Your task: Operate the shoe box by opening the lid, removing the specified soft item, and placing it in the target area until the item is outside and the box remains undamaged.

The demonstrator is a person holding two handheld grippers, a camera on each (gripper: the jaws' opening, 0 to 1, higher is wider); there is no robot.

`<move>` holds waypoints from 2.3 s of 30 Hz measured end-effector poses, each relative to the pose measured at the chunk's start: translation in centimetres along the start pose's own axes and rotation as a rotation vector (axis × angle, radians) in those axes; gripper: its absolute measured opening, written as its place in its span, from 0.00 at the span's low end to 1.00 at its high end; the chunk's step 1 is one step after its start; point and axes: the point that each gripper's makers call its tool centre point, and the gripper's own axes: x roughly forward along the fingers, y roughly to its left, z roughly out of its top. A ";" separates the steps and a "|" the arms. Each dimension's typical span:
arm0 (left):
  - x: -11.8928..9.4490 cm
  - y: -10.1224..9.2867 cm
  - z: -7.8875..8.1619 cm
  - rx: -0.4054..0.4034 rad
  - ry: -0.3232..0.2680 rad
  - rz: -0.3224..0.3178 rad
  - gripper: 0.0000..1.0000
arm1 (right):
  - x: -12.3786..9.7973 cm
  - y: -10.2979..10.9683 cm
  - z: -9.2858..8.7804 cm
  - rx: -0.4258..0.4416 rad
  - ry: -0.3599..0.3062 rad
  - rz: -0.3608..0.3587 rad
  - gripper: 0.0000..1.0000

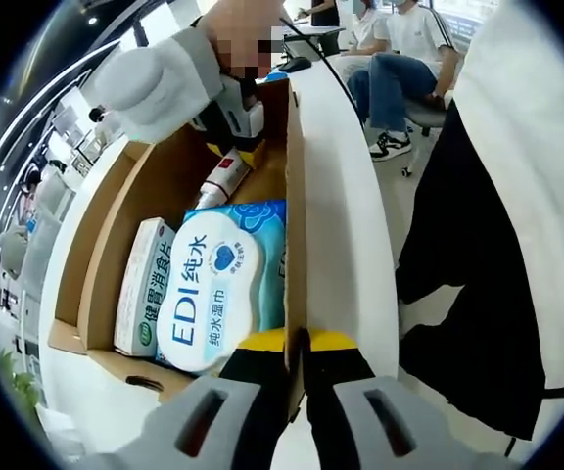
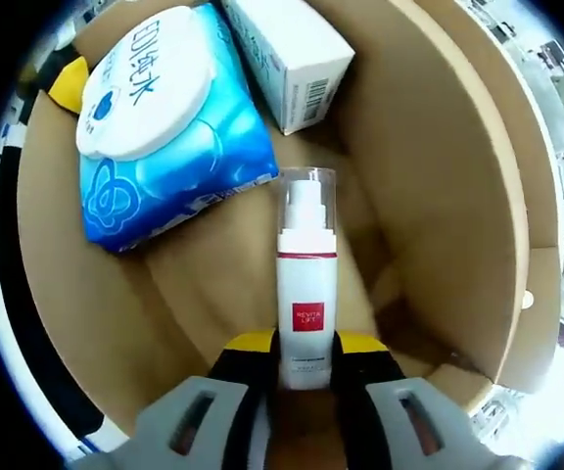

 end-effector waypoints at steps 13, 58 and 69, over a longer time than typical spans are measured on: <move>0.0 0.1 0.0 -0.005 0.007 0.003 0.04 | -3.3 1.9 -1.0 0.365 -0.180 0.167 0.19; 0.2 0.1 -0.4 -0.006 0.004 0.010 0.04 | -12.8 -1.5 -3.0 0.741 -0.666 -0.008 0.19; 0.2 0.1 -0.3 0.002 -0.003 0.015 0.04 | -13.1 -1.5 -5.2 0.773 -0.663 -0.023 0.19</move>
